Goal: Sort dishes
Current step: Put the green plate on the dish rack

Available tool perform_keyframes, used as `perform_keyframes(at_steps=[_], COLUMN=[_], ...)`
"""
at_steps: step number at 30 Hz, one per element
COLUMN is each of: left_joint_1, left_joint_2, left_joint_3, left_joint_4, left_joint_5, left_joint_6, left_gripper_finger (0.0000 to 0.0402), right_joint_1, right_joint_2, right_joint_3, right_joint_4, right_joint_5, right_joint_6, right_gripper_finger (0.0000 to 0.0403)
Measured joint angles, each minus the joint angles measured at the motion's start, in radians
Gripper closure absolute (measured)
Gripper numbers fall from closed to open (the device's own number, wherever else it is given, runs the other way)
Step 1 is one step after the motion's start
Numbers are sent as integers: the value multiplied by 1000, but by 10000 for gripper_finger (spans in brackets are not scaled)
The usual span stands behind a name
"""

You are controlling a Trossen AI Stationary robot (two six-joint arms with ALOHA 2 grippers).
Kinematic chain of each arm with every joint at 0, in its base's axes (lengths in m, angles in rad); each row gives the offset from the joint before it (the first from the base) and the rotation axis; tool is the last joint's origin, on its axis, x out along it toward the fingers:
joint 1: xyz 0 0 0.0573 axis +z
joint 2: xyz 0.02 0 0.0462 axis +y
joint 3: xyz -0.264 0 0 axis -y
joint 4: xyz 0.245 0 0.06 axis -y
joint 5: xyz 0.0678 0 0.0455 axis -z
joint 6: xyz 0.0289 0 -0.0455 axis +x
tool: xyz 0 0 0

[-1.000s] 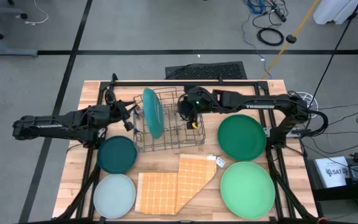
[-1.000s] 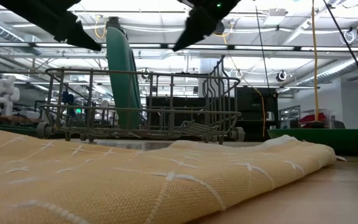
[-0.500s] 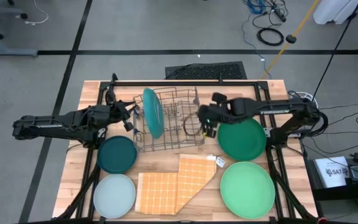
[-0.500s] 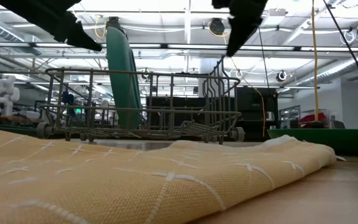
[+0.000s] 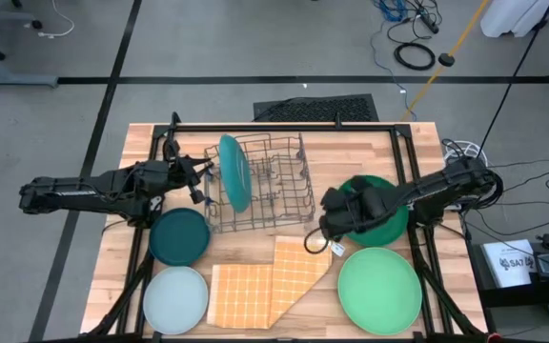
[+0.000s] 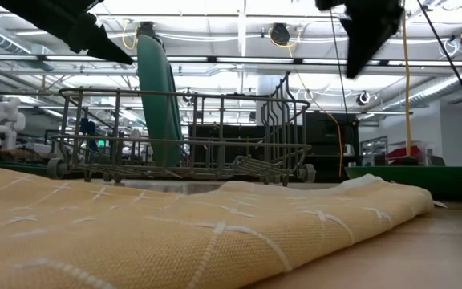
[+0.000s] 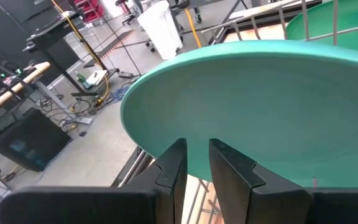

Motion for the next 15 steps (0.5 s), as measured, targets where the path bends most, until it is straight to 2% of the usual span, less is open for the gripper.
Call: perform_keyframes(at_steps=[3, 8, 12, 15], left_joint_1=[0, 0, 0, 0], left_joint_2=[0, 0, 0, 0], left_joint_3=[0, 0, 0, -1], left_joint_4=[0, 0, 0, 0], left_joint_5=[0, 0, 15, 33], left_joint_6=[1, 1, 1, 1], left_gripper_finger=[322, 322, 322, 322], right_joint_1=[16, 20, 18, 12], right_joint_2=[1, 2, 2, 2], right_joint_3=[-115, -297, -372, -396], right_joint_4=[81, 289, 380, 381], right_joint_5=[-70, -172, -184, -185], right_joint_6=[81, 126, 150, 183], right_gripper_finger=[267, 225, 197, 190])
